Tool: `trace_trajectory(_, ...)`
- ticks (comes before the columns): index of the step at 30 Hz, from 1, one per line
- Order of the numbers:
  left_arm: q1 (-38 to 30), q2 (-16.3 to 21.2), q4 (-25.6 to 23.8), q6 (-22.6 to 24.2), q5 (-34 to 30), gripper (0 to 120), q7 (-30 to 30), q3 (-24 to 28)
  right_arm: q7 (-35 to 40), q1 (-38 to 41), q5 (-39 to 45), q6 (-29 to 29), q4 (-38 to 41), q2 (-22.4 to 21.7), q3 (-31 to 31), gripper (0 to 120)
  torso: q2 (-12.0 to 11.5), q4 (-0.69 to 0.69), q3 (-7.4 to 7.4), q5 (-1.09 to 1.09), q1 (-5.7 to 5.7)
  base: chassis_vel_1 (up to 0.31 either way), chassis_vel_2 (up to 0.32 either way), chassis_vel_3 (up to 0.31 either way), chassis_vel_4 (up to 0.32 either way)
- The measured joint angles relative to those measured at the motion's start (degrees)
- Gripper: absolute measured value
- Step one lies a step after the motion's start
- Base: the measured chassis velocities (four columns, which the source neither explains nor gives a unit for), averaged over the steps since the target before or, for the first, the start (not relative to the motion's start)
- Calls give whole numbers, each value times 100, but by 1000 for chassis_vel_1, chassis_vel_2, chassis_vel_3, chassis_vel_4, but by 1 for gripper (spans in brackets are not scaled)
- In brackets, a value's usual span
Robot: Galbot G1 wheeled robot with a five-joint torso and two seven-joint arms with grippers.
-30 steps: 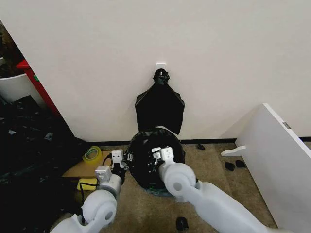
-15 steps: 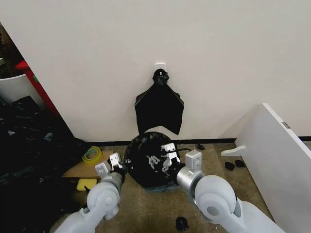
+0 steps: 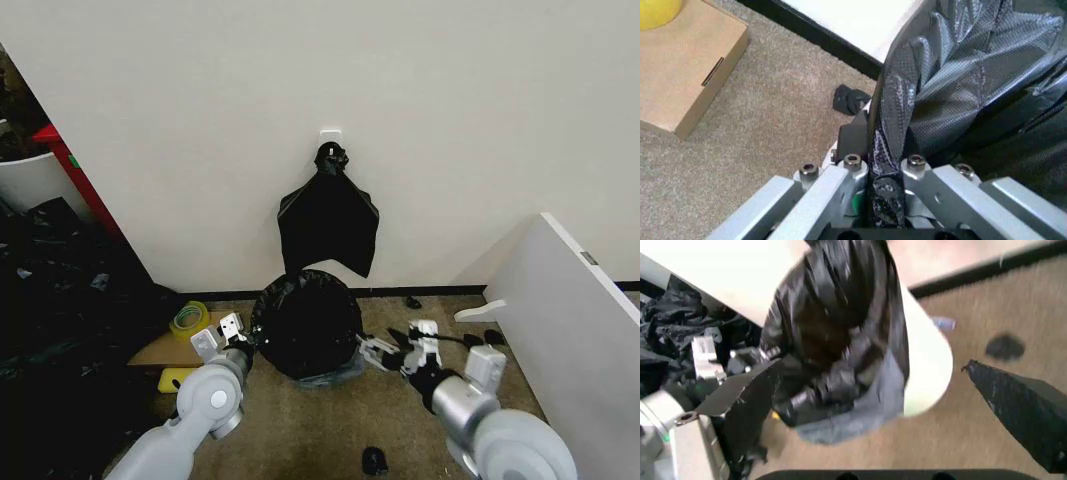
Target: Place the garbage bag over the trash bin.
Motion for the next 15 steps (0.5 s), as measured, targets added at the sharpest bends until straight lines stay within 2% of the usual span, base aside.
trace_trajectory(4, 16, 0, -6, -4, -11, 1, -9, -1, -176, -143, 41, 4, -189, 97, 13, 99, 0, 1, 0, 0, 0, 0, 0, 0, 0)
trace_trajectory(7, 51, -10, -41, -5, -11, 1, -12, 7, -256, -152, 95, 7, -359, 160, -47, 94, 0, 2, 0, 1, 0, 0, 0, 0, 0)
trace_trajectory(10, 66, -16, -79, -6, -10, 1, -12, 15, -302, -116, 83, 5, -511, 205, -184, 79, 0, 2, 0, 0, 0, 0, 0, 0, 0)
trace_trajectory(12, 69, -13, -96, -7, -1, 1, -21, 20, -302, -107, 31, 6, -572, 224, -232, 75, 0, 2, 0, 0, 0, 0, 0, 0, 0)
trace_trajectory(15, 81, 38, -149, -14, 18, 1, -40, 25, -313, -92, -112, 78, -727, 279, -339, 62, 0, 1, 1, 0, 0, 0, 0, 0, 0)
